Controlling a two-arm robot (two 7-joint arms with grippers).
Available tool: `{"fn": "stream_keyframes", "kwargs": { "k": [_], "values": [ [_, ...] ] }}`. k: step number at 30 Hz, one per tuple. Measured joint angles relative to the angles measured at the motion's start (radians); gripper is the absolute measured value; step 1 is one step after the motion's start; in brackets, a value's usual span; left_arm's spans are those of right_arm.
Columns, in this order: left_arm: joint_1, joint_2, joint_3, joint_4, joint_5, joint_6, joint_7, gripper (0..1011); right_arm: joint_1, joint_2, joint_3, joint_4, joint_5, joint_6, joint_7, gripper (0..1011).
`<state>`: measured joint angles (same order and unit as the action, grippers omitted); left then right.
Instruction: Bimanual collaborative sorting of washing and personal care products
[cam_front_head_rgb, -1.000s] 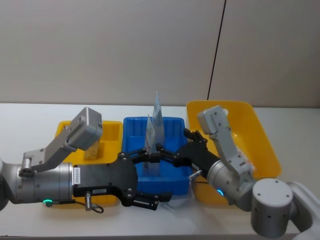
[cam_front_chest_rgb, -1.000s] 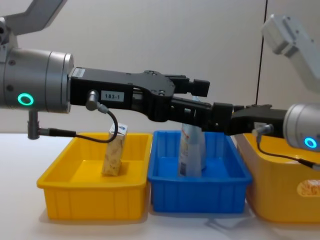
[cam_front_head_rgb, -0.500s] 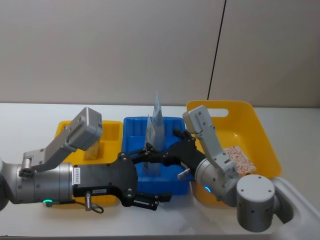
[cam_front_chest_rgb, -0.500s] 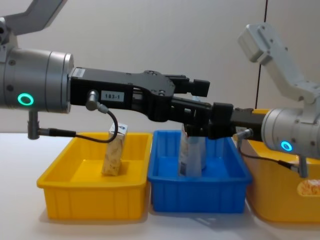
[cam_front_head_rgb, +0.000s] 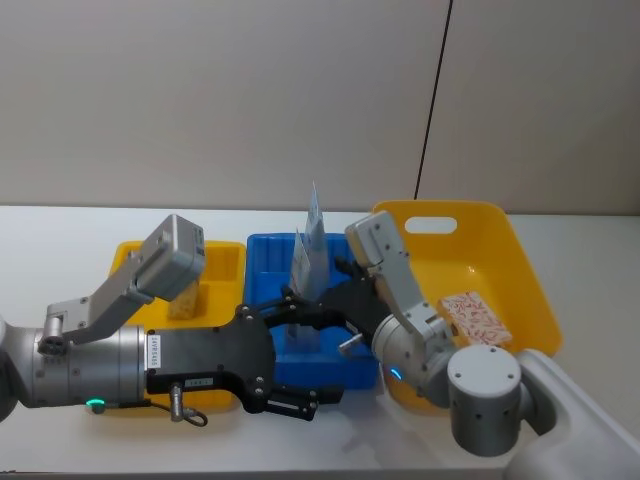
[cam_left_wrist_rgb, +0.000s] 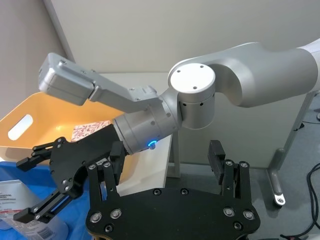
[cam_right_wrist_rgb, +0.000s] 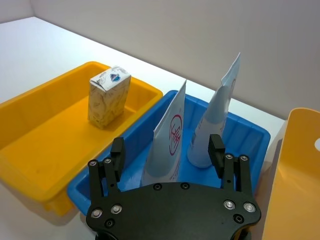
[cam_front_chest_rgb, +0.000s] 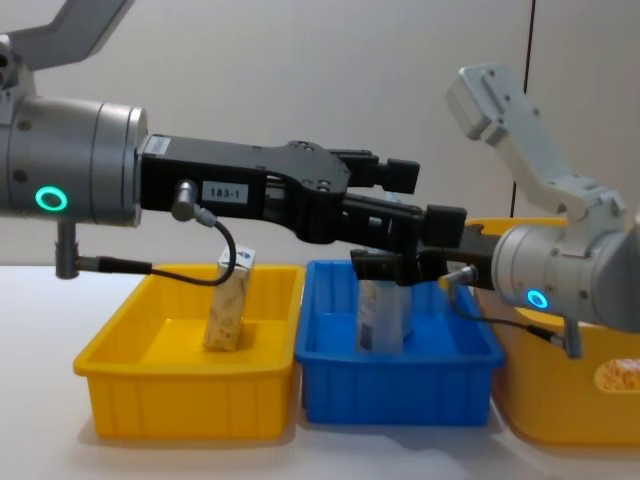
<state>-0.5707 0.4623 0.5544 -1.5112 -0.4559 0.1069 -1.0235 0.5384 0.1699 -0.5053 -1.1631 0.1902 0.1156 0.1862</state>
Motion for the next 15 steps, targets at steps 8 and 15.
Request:
{"fn": "stream_keyframes", "kwargs": {
  "k": [8,15],
  "values": [
    [0.0,0.0,0.0,0.0,0.0,0.0,0.0,1001,0.021,-0.025,-0.004,0.045,-0.018,-0.014,-0.01,962],
    [0.0,0.0,0.0,0.0,0.0,0.0,0.0,1001,0.032,-0.04,-0.006,0.07,-0.03,-0.022,-0.017,819]
  ]
}}
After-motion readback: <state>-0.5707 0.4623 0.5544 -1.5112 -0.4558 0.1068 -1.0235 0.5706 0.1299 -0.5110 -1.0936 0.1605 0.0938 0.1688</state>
